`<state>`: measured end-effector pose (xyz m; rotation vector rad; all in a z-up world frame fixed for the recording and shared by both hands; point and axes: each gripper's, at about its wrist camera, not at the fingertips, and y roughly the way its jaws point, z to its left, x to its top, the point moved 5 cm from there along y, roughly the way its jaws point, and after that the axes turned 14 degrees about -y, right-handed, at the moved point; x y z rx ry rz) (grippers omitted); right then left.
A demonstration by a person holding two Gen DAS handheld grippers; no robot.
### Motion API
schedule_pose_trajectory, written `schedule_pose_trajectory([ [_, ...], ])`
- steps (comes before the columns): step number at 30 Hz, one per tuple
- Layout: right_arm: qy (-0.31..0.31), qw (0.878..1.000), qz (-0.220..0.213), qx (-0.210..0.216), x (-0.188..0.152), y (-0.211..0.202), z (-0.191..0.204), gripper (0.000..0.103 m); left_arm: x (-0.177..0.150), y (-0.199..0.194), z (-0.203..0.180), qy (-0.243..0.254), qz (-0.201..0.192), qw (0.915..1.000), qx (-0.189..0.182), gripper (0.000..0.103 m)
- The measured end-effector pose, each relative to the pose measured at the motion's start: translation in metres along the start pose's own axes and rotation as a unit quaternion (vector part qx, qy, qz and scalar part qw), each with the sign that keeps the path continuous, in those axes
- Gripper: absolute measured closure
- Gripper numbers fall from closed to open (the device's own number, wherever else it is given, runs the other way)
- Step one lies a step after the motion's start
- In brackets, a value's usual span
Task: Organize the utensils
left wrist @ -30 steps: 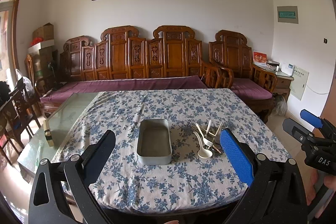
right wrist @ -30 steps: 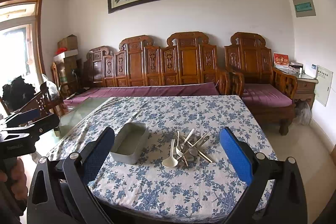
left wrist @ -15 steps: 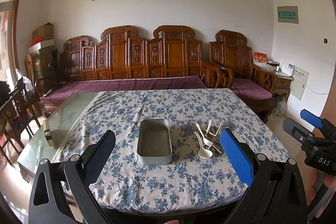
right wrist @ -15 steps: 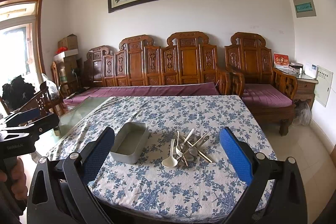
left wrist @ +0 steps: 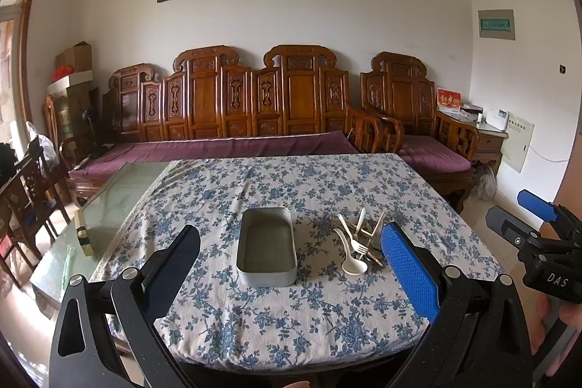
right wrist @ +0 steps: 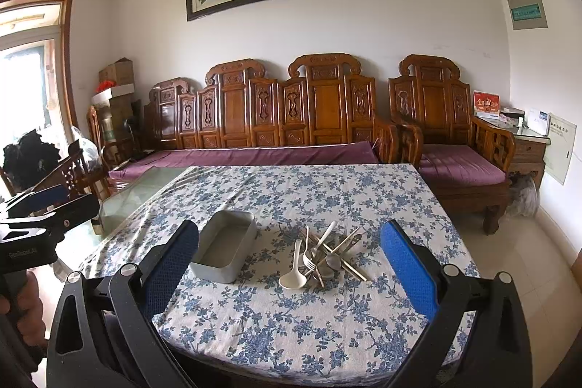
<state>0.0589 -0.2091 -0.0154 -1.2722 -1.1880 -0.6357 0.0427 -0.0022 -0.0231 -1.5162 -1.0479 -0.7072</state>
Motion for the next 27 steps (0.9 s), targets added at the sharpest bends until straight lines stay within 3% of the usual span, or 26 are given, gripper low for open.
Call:
schedule_pose_trajectory([
  [27,-0.001,1.000,0.003,0.001,-0.0039,0.0016,0.0018,0.002,-0.0007,0.0012,-0.0033,0.002,0.004,1.0000,-0.005,0.006],
])
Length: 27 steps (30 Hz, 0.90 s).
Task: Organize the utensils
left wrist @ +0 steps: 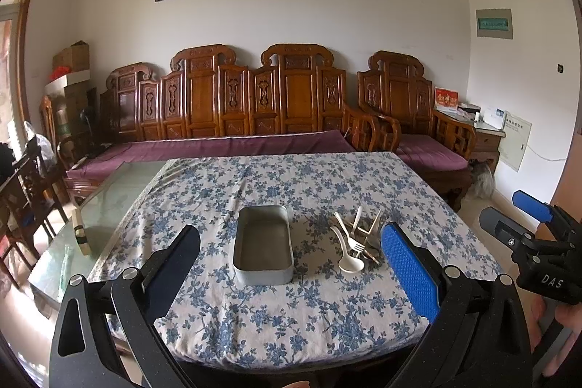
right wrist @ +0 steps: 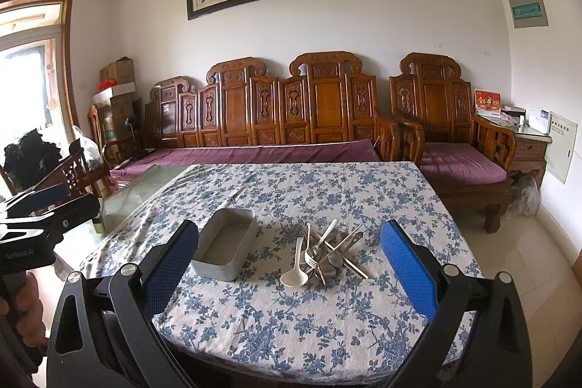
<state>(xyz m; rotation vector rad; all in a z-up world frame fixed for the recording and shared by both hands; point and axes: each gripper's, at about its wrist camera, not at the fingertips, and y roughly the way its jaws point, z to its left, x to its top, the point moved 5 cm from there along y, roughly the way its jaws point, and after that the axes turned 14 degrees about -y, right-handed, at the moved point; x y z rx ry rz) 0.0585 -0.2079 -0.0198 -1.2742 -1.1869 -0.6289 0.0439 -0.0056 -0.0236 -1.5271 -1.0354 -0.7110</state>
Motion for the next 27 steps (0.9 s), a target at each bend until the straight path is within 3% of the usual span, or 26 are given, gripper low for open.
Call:
schedule_pose_trajectory([
  [15,-0.006,1.000,0.029,0.003,-0.021,0.026,-0.001,0.002,-0.019,0.033,0.004,0.009,0.051,0.9987,0.003,0.006],
  [23,-0.008,0.998,0.060,0.007,-0.039,0.074,-0.014,0.002,-0.033,0.076,0.007,0.012,0.090,0.9958,0.002,0.006],
  [27,-0.010,0.997,0.077,0.021,-0.051,0.105,-0.019,0.008,-0.041,0.107,0.006,0.018,0.111,0.9936,-0.005,0.006],
])
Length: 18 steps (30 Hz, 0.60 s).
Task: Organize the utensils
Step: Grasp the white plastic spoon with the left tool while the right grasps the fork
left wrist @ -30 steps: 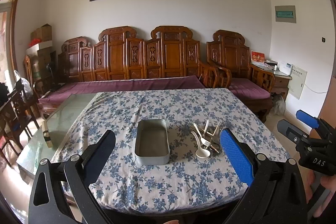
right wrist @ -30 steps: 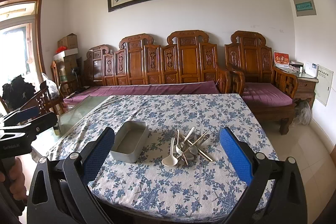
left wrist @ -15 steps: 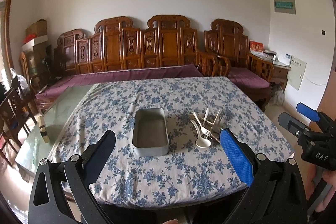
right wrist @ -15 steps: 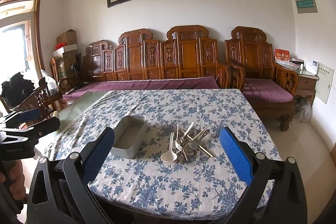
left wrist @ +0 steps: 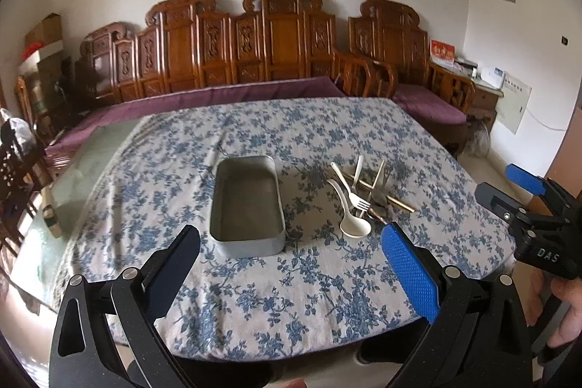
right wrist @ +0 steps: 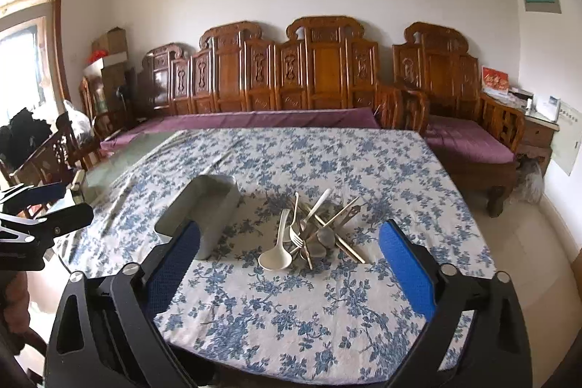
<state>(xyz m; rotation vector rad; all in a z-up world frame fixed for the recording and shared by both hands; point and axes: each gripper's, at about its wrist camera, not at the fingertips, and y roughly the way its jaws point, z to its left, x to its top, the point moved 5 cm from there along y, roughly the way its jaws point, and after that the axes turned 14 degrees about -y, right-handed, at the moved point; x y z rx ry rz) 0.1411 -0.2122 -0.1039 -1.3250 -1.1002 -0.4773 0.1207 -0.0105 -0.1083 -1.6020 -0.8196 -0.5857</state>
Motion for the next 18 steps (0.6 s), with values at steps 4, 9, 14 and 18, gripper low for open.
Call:
schedule_pose_trajectory([
  [4,-0.002,1.000,0.023,0.016,-0.011,0.037,-0.005,0.020,0.000,0.036,-0.001,0.006,0.024,0.9997,-0.007,0.006],
  [9,-0.006,0.998,0.059,0.033,-0.028,0.086,-0.015,0.028,-0.003,0.077,-0.004,0.014,0.055,0.9983,-0.013,0.006],
  [14,-0.009,0.995,0.093,0.042,-0.047,0.125,-0.027,0.041,-0.009,0.112,-0.012,0.025,0.078,0.9963,-0.026,0.006],
  [18,0.004,0.992,0.110,0.059,-0.061,0.152,-0.035,0.049,-0.017,0.137,-0.021,0.039,0.097,0.9942,-0.024,0.007],
])
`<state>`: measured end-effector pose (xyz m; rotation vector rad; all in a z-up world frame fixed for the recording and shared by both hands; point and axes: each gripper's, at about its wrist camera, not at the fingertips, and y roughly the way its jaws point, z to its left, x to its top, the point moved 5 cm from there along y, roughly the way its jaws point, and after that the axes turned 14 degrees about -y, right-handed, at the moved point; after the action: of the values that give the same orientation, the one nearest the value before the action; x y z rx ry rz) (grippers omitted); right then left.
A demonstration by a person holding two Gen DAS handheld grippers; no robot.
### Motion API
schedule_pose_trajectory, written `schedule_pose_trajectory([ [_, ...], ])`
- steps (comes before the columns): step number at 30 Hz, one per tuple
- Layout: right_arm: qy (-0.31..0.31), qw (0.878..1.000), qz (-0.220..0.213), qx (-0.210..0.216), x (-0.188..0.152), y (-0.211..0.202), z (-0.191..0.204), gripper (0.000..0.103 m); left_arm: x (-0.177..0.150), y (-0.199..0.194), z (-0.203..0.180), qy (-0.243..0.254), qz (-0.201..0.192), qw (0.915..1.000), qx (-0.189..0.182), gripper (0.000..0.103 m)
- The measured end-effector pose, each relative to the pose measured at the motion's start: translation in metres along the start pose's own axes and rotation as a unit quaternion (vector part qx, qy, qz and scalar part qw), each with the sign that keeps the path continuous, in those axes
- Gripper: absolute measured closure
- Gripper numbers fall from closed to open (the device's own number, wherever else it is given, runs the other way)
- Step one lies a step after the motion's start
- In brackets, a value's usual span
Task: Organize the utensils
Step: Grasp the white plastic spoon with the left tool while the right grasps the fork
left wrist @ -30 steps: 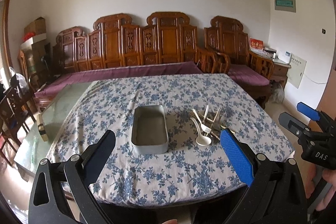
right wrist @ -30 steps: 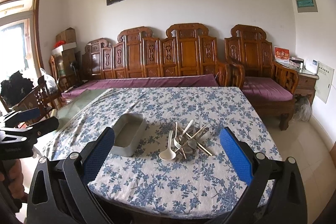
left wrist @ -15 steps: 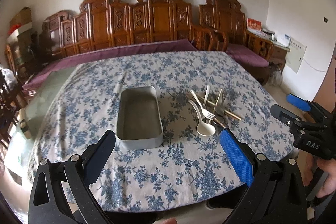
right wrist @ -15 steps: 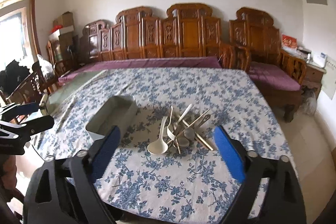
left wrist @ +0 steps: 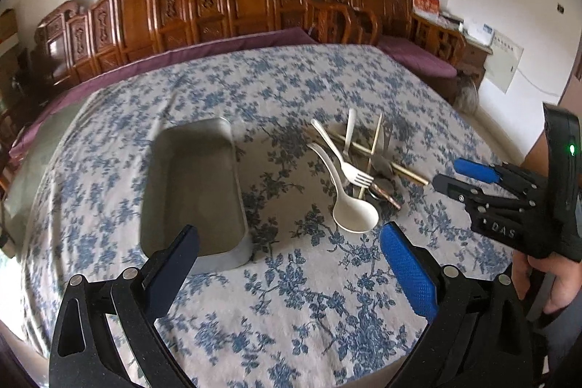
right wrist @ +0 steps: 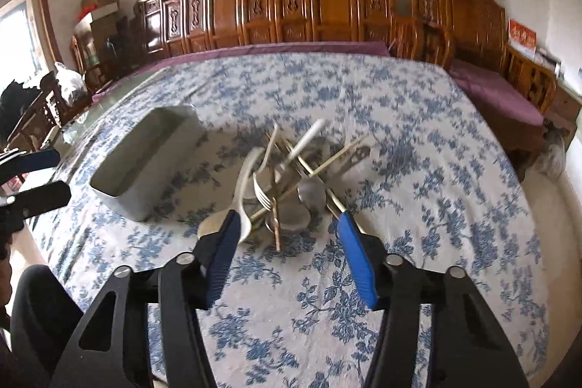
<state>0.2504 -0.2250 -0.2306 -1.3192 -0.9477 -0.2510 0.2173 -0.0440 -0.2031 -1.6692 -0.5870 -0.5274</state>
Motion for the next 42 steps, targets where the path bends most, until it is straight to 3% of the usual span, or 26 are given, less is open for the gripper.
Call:
schedule_pose_trajectory([
  [10,-0.074,0.994,0.024,0.072,0.031,0.075,0.022,0.068,-0.018,0.045,-0.007,-0.004,0.034,0.9994,-0.004,0.007],
  [18,-0.135,0.983,0.094,0.085,0.036,0.123,0.035,0.096,-0.029,0.060,-0.019,0.015,0.053,0.9985,-0.007,0.015],
  [28,-0.124,0.986,0.046,0.105,0.036,0.077,0.015,0.100,-0.027,0.084,-0.029,0.025,0.064,0.9977,-0.001,0.016],
  [38,-0.131,0.987,0.050,0.082,0.013,0.045,-0.004,0.099,0.006,0.131,-0.046,0.005,0.103,0.9943,-0.027,0.042],
  [42,-0.134,0.987,0.056,0.075,0.004,0.043,-0.009,0.099,0.014,0.153,-0.050,-0.001,0.122,0.9923,-0.022,0.057],
])
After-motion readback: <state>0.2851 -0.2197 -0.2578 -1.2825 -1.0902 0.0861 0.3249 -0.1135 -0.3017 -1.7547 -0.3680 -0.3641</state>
